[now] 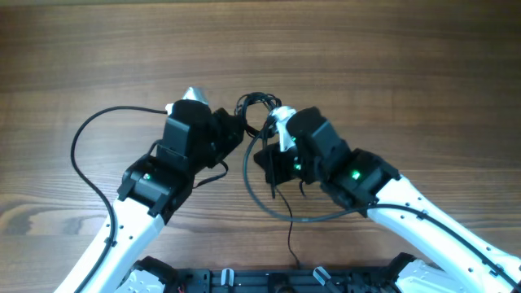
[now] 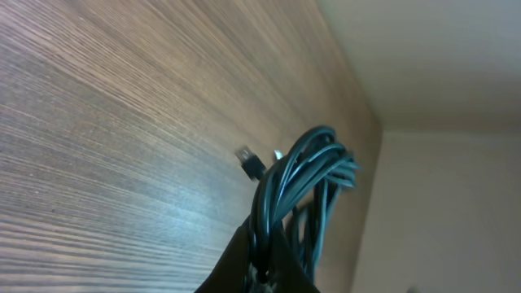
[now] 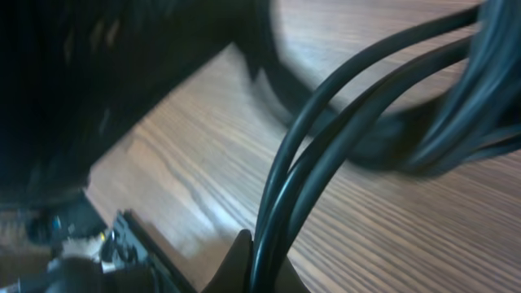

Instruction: Untangle cables

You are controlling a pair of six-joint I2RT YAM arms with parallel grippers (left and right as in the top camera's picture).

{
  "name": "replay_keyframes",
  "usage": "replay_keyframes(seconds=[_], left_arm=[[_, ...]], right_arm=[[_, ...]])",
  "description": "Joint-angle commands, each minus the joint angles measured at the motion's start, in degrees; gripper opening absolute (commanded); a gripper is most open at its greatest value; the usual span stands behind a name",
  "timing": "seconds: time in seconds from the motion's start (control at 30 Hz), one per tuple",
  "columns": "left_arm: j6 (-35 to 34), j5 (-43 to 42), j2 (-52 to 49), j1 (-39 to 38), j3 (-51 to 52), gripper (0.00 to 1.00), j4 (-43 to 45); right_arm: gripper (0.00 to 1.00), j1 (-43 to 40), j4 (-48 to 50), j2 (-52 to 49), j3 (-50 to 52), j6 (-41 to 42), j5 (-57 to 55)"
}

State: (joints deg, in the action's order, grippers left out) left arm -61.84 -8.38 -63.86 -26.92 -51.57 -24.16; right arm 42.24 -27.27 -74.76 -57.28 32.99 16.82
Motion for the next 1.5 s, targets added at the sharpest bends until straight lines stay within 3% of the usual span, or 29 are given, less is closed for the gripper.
replay_keyframes(seconds=[0.0,0.17,0.4,0.67,1.0,1.2,1.47], left_arm=[[9.31,-1.18,0.11,-1.88,-0.2,0.04,0.0],[14.71,-2.4,0.11,-2.23,-0.2,0.04,0.28],[28.39,-13.66,0.11,-2.23,-0.2,0.04,4.07],[37.53,-22.75,0.11,-2.23,-0.2,0.04,1.33],[39.17,-22.86,0.11,-1.11,-0.2,0.04,-0.79],[39.17,-22.51,0.09,0.7,-0.2,0.04,-1.01],[36.74,-11.13,0.09,3.39,-0.2,0.04,-4.42]], right_arm=[[0.04,-4.5,1.38,0.94,-0.85,5.62,0.48],[0.04,-7.78,4.66,0.94,-0.85,5.57,6.03],[0.04,-7.87,6.75,-0.81,-0.83,4.22,5.97],[0.04,-8.68,9.42,-3.78,-0.83,4.26,5.03],[0.04,-14.21,10.12,-3.78,-0.85,3.72,5.79],[0.04,-15.17,11.06,-3.78,-0.83,0.87,13.27],[0.04,-15.17,7.85,-3.78,-0.83,-2.99,16.28]])
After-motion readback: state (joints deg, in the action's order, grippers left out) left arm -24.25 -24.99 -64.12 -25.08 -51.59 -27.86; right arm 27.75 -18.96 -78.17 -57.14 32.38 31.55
